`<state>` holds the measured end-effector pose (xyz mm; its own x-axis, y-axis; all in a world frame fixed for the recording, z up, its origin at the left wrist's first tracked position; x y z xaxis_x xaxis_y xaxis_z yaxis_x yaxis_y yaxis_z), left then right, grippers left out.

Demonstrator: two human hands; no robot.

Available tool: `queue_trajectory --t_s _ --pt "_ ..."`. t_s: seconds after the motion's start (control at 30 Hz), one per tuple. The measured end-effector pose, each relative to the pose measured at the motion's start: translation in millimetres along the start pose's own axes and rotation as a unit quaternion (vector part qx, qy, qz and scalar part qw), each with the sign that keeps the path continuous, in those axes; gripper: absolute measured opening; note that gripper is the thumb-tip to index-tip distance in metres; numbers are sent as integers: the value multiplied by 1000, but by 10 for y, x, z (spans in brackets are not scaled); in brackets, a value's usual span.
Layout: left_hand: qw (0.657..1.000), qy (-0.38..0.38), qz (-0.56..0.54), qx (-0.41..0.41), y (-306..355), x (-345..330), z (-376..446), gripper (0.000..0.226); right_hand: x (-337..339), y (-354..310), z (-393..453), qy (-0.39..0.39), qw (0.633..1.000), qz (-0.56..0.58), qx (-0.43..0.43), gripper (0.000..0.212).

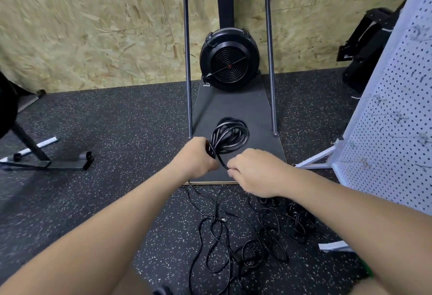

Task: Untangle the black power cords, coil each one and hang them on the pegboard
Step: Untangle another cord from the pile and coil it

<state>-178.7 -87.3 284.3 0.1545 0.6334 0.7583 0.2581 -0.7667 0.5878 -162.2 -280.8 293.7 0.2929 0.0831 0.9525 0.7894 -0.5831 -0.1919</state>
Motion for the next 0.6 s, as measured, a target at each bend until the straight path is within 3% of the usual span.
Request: queue_trajectory --t_s 0.13,0.3,0.37,0.47,0.6 --pt "989 29 142 20 -42 -189 81 17 58 -258 -96 24 989 -146 30 16" --pt "960 23 278 -24 36 -355 40 17 166 -258 -128 36 989 -144 12 16" --pt "946 3 317 -62 114 -429 -7 17 277 -110 -151 45 995 -86 15 23" --pt "932 -45 333 -134 224 -493 -140 26 428 161 -208 73 995 70 22 16" --pt "916 -98 272 -278 372 -456 -410 41 501 399 -255 107 954 275 48 29"
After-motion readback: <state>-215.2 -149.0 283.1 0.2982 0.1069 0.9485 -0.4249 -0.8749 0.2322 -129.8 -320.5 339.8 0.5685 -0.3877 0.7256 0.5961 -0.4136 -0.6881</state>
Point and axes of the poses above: each hand's wrist, its own z-axis towards the middle knuckle, its own x-axis out of the back of the hand, y = z × x, the point moved 3 cm from there along z, towards the middle knuckle, and after that the axes turned 11 degrees about -y, right-handed, at the moved point
